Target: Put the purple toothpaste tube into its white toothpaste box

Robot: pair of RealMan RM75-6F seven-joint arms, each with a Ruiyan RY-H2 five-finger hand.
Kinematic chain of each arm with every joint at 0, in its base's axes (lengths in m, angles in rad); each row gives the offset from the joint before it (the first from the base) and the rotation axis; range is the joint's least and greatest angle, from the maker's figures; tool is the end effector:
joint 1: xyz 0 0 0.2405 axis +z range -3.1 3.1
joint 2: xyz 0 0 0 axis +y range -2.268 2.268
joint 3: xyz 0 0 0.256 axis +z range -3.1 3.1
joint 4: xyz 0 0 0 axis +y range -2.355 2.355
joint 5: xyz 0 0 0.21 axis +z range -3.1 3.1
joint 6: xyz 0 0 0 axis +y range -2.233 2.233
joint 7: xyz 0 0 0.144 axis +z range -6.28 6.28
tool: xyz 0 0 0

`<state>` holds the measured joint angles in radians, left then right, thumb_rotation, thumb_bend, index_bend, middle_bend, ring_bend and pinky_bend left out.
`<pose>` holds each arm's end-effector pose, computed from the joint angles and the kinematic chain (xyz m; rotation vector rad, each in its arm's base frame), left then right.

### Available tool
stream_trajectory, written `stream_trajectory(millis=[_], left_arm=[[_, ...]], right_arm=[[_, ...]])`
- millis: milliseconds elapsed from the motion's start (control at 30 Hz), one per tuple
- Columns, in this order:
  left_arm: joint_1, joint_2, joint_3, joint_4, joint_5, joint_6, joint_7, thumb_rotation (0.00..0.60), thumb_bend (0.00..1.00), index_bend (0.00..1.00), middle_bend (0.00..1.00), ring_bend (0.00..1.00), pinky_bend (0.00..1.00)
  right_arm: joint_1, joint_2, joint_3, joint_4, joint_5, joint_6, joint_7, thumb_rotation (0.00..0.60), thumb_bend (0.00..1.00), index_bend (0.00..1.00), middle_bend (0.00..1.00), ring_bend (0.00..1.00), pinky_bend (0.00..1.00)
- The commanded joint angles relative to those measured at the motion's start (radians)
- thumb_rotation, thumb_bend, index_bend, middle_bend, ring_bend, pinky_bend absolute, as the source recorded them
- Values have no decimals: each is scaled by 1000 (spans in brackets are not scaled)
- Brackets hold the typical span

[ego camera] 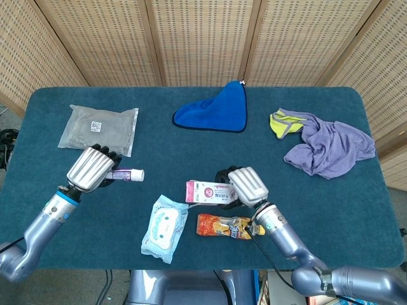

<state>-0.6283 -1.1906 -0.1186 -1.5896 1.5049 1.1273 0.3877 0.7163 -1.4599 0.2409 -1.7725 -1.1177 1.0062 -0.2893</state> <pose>-0.1767 0.3274 0.1003 -1.9158 -0.3496 -0.8670 -0.0939 -0.3149 0.0124 1.8487 -1.1163 1.1780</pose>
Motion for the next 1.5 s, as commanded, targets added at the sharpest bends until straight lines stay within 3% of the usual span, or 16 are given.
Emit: stream_trajectory(millis=[33, 300, 667, 1500], left_arm=[[-29, 40, -16, -66, -37, -53, 60, 600, 411, 871, 652, 535, 573], [-87, 104, -34, -206, -126, -146, 255, 600, 411, 871, 652, 535, 574], [-123, 85, -22, -274, -223, -171, 406, 600, 411, 871, 652, 535, 574], [-166, 11, 17, -334, -285, -134, 506, 600, 411, 870, 653, 535, 574]], right_arm=[[11, -11, -1, -1, 10, -1, -13, 600, 121, 578, 509, 394, 469], [33, -47, 1, 7, 25, -3, -18, 600, 121, 578, 509, 394, 469], [51, -57, 13, 3, 31, 0, -9, 600, 122, 578, 510, 394, 469], [96, -119, 9, 21, 66, 1, -33, 600, 121, 578, 512, 400, 469]])
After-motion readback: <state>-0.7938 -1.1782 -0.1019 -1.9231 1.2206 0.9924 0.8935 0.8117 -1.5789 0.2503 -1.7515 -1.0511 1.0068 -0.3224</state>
